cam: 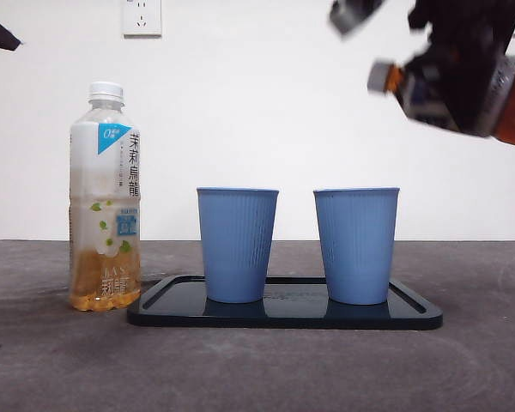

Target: Pour the drink into the cup

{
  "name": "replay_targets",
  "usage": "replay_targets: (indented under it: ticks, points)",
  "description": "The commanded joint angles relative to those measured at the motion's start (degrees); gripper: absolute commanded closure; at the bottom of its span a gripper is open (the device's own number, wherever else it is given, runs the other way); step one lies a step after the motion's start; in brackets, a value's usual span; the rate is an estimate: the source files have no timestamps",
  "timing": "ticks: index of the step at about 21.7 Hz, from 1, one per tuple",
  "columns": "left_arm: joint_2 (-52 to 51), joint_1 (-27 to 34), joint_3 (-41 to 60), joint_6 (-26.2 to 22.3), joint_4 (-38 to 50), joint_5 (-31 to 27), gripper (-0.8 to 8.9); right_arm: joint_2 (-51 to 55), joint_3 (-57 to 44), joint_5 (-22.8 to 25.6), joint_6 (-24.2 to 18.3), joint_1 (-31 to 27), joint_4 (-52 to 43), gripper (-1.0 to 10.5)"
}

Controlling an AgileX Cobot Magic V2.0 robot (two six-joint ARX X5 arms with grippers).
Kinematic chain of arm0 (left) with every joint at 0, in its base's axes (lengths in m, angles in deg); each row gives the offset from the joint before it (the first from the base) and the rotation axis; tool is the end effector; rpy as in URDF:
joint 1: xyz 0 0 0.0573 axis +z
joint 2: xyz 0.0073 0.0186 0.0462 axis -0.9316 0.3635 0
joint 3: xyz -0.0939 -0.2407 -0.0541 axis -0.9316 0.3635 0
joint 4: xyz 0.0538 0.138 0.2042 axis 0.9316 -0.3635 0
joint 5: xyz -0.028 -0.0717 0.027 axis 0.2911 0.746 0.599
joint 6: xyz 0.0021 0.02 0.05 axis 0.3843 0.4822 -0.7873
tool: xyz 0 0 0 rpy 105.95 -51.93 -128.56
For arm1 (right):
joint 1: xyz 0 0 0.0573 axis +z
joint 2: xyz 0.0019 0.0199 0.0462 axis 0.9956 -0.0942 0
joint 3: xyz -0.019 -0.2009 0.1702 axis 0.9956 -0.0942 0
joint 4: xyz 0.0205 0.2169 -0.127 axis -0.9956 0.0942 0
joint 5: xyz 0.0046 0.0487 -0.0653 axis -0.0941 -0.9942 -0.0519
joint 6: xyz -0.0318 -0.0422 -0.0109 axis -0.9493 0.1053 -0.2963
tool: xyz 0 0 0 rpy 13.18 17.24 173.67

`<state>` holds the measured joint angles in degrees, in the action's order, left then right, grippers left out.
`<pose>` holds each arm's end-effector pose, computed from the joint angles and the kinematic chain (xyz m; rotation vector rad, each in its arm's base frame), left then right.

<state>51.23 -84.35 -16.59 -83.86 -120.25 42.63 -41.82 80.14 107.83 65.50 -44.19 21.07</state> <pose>0.1261 -0.0513 0.3114 -0.1353 0.5273 -0.7994 0.2121 0.1587 0.3145 -0.8774 0.9646 0.1511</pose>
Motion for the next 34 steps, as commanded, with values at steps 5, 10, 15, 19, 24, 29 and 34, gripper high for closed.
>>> replay_targets:
  ticks: [5,10,15,19,24,29,34]
  points:
    - [0.26,-0.28,-0.79,-0.15,0.33,0.31,3.17,15.43,-0.48,-8.98,3.45,-5.18,-10.08,7.7]
    - [0.26,-0.28,-0.79,-0.20,0.22,0.31,3.17,30.32,-14.56,-14.14,8.39,-9.60,-25.44,7.7]
    - [0.26,-0.28,-0.79,-0.17,0.11,0.31,3.17,40.04,-31.10,-16.76,11.74,-11.06,-42.03,7.7]
    - [0.26,-0.28,-0.79,-0.17,0.02,0.33,3.17,40.94,-39.82,-20.76,12.44,-12.50,-53.09,7.7]
    - [0.26,-0.28,-0.79,-0.17,-0.09,0.33,3.17,38.34,-49.92,-23.54,14.91,-14.84,-69.70,7.7]
    - [0.26,-0.28,-0.79,0.00,-0.15,0.33,3.17,33.00,-54.55,-26.77,15.78,-18.53,-81.74,7.7]
    - [0.26,-0.28,-0.79,0.00,-0.15,0.33,3.17,25.81,-54.62,-30.38,15.76,-21.88,-89.85,7.7]
